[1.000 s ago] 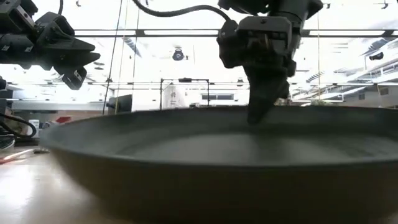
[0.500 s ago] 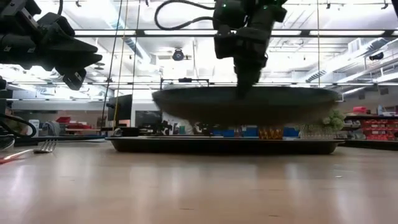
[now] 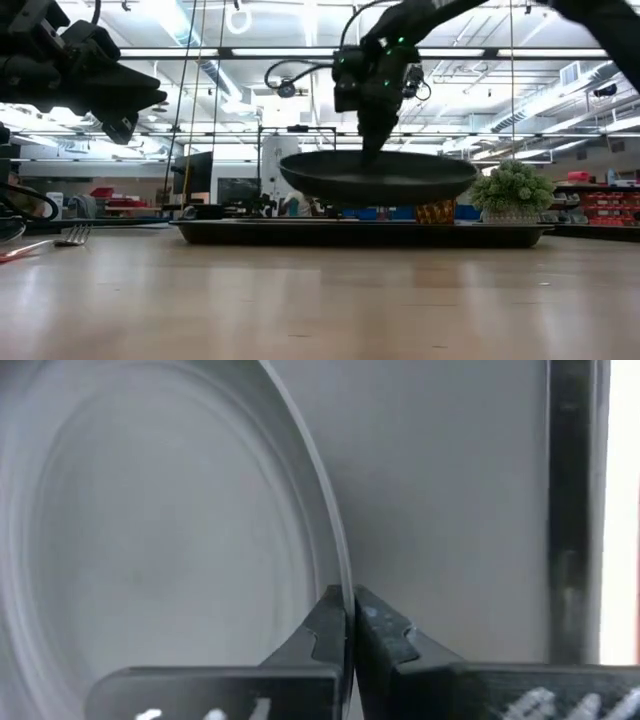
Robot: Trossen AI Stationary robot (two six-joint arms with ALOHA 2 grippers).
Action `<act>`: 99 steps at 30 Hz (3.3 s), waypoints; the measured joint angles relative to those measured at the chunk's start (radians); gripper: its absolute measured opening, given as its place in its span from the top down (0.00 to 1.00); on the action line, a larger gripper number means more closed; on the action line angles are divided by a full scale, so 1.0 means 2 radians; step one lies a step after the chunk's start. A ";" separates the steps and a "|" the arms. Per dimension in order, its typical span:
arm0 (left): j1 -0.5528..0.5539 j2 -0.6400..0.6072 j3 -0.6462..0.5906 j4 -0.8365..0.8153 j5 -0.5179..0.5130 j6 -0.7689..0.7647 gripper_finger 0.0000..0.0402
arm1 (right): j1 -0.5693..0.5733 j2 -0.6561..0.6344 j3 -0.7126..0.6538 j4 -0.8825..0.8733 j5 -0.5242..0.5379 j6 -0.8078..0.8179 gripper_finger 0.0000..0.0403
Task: Pick and place plate/cup/fork/spoon on tray
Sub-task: Put the black plate on the black serving tray to the bottom left of the brown glass, then put the orange fork on the black serving tray to the left of the black plate
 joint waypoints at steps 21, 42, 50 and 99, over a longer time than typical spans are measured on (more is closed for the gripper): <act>0.000 0.006 0.000 -0.007 0.000 0.008 0.76 | -0.045 0.113 0.073 -0.025 0.000 -0.169 0.88; -0.079 0.129 0.021 -0.039 -0.066 -0.165 0.70 | 0.015 0.045 0.064 0.034 0.070 -0.004 0.66; -0.125 0.238 0.113 -0.146 -0.139 -0.227 0.71 | 0.055 -0.009 -0.039 0.252 0.107 -0.002 0.66; -0.218 0.780 0.417 -0.467 -0.031 -0.870 0.71 | 0.135 -0.229 -0.462 0.679 0.069 0.006 0.66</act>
